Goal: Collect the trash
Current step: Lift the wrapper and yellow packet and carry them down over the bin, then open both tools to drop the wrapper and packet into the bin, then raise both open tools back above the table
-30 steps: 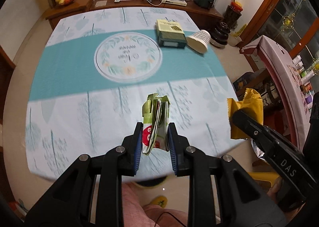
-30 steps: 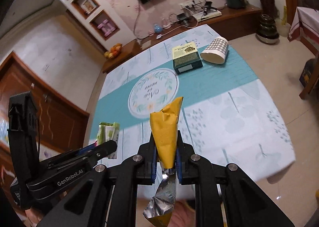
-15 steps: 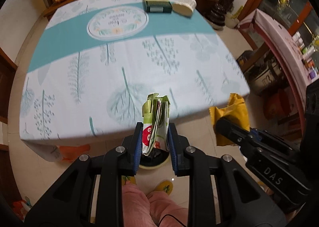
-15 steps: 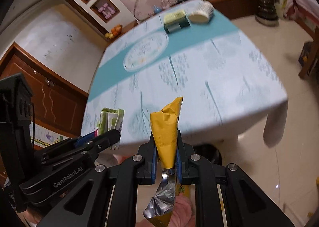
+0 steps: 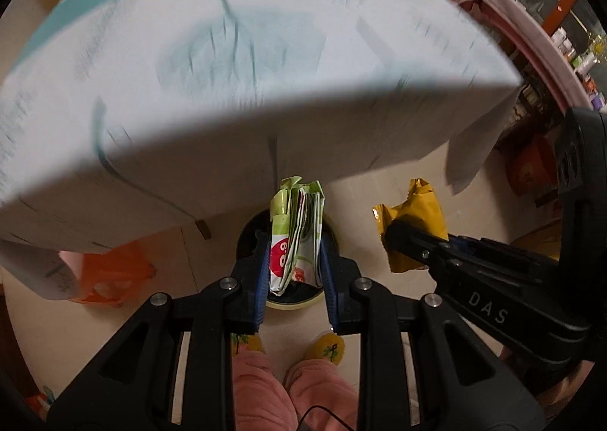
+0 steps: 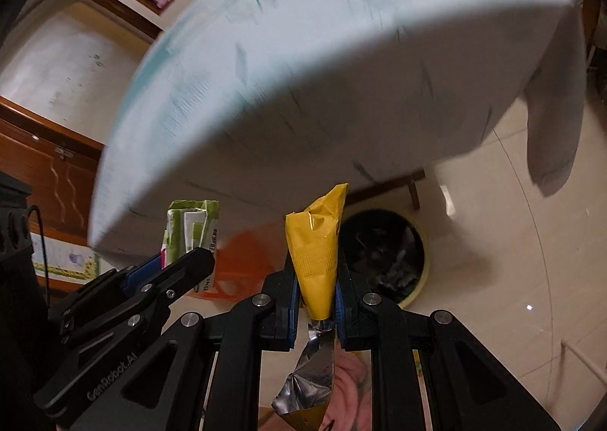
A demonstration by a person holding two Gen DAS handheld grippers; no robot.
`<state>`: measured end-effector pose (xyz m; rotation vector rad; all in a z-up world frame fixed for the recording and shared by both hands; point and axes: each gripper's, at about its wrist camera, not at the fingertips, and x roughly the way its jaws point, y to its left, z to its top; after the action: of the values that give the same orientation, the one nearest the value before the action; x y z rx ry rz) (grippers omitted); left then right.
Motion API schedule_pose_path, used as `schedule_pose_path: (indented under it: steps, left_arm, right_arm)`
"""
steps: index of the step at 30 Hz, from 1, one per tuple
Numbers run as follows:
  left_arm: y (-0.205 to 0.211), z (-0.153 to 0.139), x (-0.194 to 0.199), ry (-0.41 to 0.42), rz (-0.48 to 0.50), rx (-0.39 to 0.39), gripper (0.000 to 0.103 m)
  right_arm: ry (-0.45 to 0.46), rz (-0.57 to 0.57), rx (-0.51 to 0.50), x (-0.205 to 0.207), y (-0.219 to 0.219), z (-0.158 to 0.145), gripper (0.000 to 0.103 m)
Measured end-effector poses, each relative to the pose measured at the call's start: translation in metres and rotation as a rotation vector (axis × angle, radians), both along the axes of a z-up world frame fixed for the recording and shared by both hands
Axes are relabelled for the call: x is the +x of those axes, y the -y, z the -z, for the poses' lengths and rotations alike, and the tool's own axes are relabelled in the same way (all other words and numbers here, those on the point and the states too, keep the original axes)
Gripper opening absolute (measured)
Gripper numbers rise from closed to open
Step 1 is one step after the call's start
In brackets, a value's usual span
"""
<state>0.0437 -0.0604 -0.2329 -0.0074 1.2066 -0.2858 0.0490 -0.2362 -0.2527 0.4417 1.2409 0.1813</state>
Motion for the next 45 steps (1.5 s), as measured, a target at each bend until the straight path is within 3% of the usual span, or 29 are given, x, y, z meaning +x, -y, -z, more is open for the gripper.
schedule_pose_path:
  steps: [8, 18, 20, 21, 24, 26, 28, 30, 36, 45]
  left_arm:
    - [-0.008, 0.115, 0.003, -0.045, -0.002, 0.012, 0.022]
    - [-0.006, 0.208, 0.013, -0.073, 0.01, 0.039, 0.025]
    - [-0.005, 0.221, 0.015, -0.078, 0.01, 0.035, 0.029]
    - [-0.003, 0.226, 0.016, -0.081, 0.011, 0.035, 0.036]
    - [0.0, 0.238, 0.016, -0.073, 0.012, 0.039, 0.045]
    - [0.0, 0.245, 0.019, -0.069, 0.012, 0.05, 0.049]
    - [-0.001, 0.252, 0.021, -0.074, 0.003, 0.057, 0.062]
    - [-0.005, 0.258, 0.024, -0.076, -0.008, 0.055, 0.068]
    - [-0.011, 0.263, 0.028, -0.083, -0.025, 0.066, 0.069]
    - [-0.008, 0.242, 0.019, -0.06, -0.016, 0.086, 0.069]
  right_arm:
    - [-0.1, 0.027, -0.029, -0.002, -0.007, 0.12, 0.016]
    - [-0.178, 0.039, -0.042, 0.001, -0.009, 0.237, 0.022]
    - [-0.186, 0.036, -0.045, 0.006, -0.008, 0.255, 0.025]
    - [-0.185, 0.034, -0.043, 0.008, -0.008, 0.263, 0.029]
    - [-0.175, 0.044, -0.048, 0.013, -0.003, 0.277, 0.05]
    - [-0.173, 0.056, -0.041, 0.015, -0.001, 0.288, 0.058]
    - [-0.177, 0.071, -0.043, 0.017, 0.001, 0.297, 0.063]
    - [-0.18, 0.085, -0.043, 0.018, 0.006, 0.304, 0.069]
    - [-0.165, 0.068, -0.062, 0.02, 0.004, 0.317, 0.076]
    - [-0.141, 0.098, -0.047, 0.014, 0.007, 0.299, 0.079]
